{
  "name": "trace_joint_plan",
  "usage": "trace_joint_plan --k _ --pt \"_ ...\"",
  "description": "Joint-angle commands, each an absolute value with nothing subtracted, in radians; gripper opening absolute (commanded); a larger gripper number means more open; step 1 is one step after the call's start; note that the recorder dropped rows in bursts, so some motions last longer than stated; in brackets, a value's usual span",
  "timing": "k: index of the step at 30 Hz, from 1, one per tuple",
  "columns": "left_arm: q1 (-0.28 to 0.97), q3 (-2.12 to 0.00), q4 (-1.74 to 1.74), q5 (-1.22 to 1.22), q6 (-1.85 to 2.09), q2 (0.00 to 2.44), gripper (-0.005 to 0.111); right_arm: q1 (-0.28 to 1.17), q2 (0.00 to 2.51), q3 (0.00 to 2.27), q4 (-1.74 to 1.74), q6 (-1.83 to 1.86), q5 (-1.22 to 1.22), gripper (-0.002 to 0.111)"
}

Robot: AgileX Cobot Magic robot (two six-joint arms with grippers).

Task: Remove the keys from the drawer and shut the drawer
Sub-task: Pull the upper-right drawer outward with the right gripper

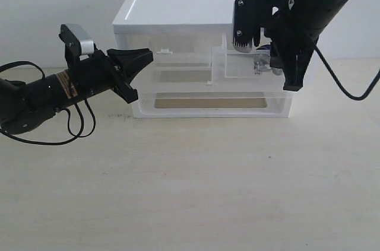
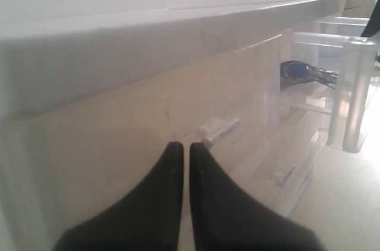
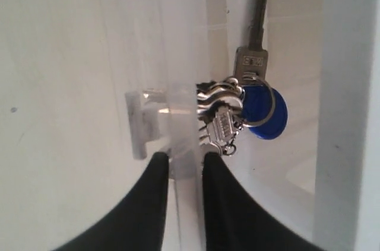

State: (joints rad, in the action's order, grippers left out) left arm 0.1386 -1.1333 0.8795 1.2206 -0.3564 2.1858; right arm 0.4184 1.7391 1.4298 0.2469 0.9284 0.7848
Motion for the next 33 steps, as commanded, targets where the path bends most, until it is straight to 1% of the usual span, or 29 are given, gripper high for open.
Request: trace_joint_plan --k 1,7,16,20,27,29,33 --pt "0.14 -1.14 0.843 1.196 -0.366 2.188 0.004 0.419 1.739 1.427 0.216 0.976 0.931 0.0" --pt "0.14 -1.14 0.83 1.196 -0.366 2.188 0.004 0.419 1.681 1.427 0.07 1.086 0.99 0.0" --pt "0.152 -1.14 0.828 1.196 -0.366 2.189 0.004 0.419 1.622 1.427 -0.067 1.09 1.2 0.0" --pt "0.176 -1.14 0.828 1.196 -0.339 2.198 0.004 0.419 1.622 1.427 -0.129 1.09 1.211 0.0" --pt "0.199 -1.143 0.772 1.207 -0.305 2.21 0.004 0.419 1.622 1.427 -0.13 1.074 1.209 0.0" --pt "0.202 -1.164 0.77 1.17 -0.309 2.21 0.004 0.419 1.622 1.427 -0.128 1.074 1.204 0.0" --pt "0.228 -1.22 0.749 1.012 -0.332 2.21 0.004 0.419 1.622 1.427 -0.128 1.063 1.193 0.0"
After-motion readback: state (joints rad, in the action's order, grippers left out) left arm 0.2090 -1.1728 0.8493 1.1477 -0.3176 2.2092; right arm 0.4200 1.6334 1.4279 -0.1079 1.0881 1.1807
